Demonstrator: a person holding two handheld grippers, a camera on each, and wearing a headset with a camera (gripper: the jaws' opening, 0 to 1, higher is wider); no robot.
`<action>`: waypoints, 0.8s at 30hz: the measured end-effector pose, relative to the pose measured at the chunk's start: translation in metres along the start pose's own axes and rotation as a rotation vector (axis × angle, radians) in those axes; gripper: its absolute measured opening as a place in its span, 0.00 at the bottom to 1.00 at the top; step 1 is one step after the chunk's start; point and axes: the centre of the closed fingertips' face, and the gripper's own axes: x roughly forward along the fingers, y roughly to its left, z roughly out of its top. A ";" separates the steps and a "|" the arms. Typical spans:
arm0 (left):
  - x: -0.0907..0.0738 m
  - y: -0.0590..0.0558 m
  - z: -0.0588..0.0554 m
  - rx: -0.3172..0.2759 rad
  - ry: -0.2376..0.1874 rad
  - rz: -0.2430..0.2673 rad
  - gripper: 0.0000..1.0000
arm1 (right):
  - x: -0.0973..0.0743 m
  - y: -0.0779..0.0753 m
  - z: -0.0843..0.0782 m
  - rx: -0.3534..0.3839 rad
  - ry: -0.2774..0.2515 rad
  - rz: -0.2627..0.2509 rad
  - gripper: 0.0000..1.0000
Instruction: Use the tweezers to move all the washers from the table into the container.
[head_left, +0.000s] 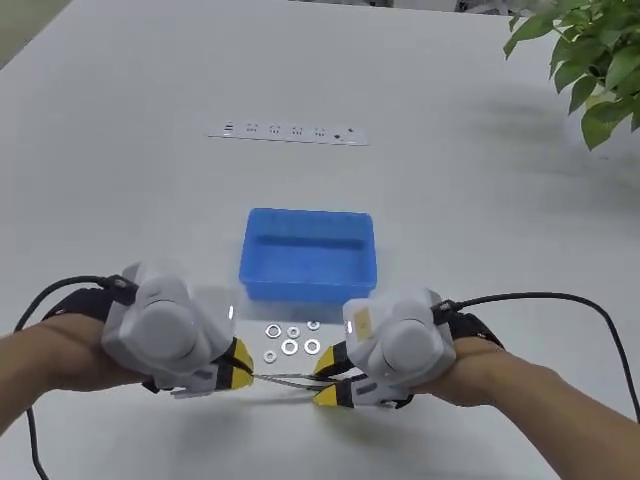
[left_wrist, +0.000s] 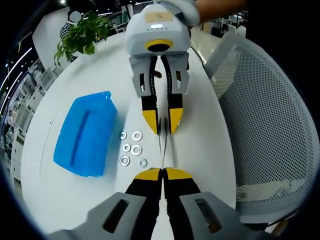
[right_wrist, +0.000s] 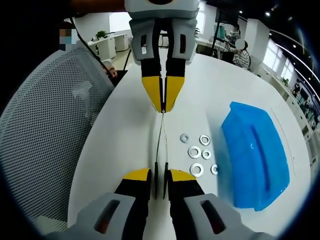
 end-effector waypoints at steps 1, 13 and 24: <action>-0.001 0.000 0.002 0.003 -0.003 0.002 0.05 | 0.000 0.000 0.000 -0.001 -0.001 -0.001 0.15; -0.016 -0.002 0.024 0.043 -0.023 0.006 0.05 | 0.000 0.001 0.007 -0.015 -0.014 -0.012 0.12; -0.029 0.000 0.047 0.063 -0.077 0.002 0.05 | -0.004 -0.001 0.015 -0.010 -0.040 -0.033 0.12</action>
